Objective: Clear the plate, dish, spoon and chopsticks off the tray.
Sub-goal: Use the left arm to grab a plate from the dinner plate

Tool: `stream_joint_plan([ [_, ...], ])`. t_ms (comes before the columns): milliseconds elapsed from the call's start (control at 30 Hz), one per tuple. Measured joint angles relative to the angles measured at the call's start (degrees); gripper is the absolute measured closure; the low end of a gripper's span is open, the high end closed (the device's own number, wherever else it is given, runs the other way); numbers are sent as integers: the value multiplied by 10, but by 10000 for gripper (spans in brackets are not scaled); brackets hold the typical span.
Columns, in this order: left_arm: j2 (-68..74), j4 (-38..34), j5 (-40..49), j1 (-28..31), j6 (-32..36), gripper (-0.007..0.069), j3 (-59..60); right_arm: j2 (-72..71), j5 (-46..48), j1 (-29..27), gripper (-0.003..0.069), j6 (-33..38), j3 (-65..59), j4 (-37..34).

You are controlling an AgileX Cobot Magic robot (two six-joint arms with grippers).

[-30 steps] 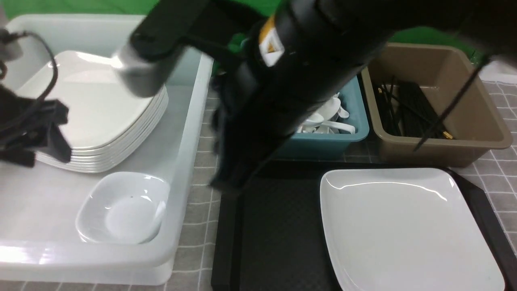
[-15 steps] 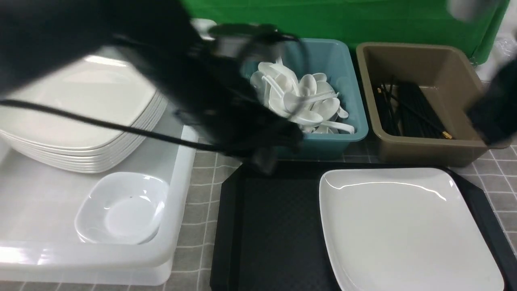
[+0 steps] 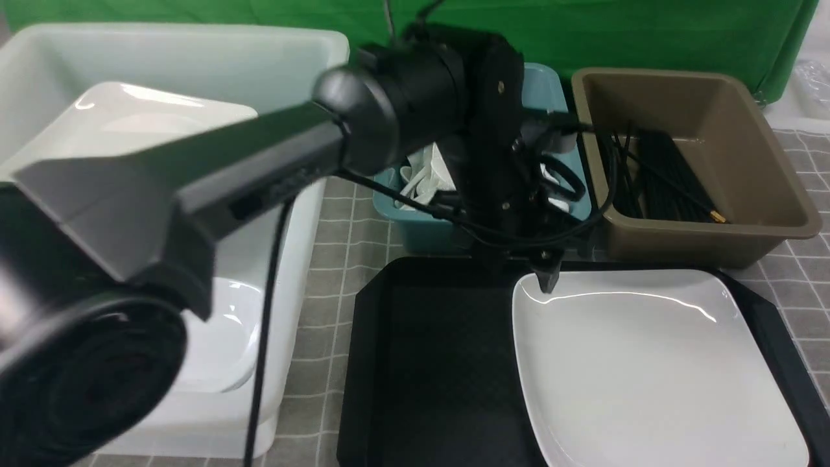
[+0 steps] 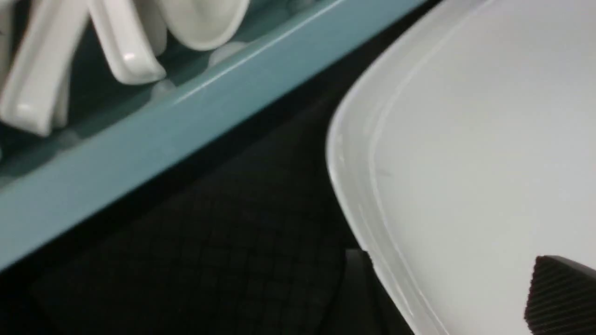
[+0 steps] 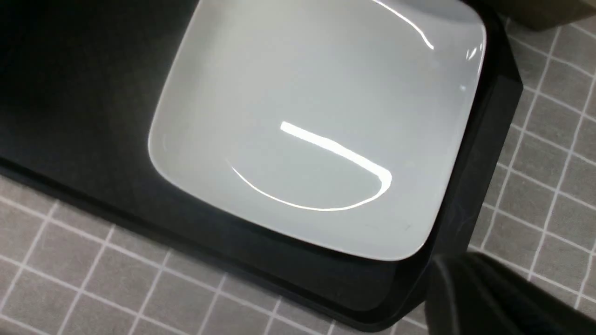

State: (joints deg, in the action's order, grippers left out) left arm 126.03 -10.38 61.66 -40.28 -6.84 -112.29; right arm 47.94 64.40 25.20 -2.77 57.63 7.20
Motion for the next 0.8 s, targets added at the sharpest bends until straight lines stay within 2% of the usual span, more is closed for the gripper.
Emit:
stream_joint_plan([
  [633,88,23,-127,0,-29,130,-4,-1,-30,0,620,-5,0,-24],
  [800,92,-2,-142,0,-29,186,-6,-1,-31,0,620,-5,0,-25],
])
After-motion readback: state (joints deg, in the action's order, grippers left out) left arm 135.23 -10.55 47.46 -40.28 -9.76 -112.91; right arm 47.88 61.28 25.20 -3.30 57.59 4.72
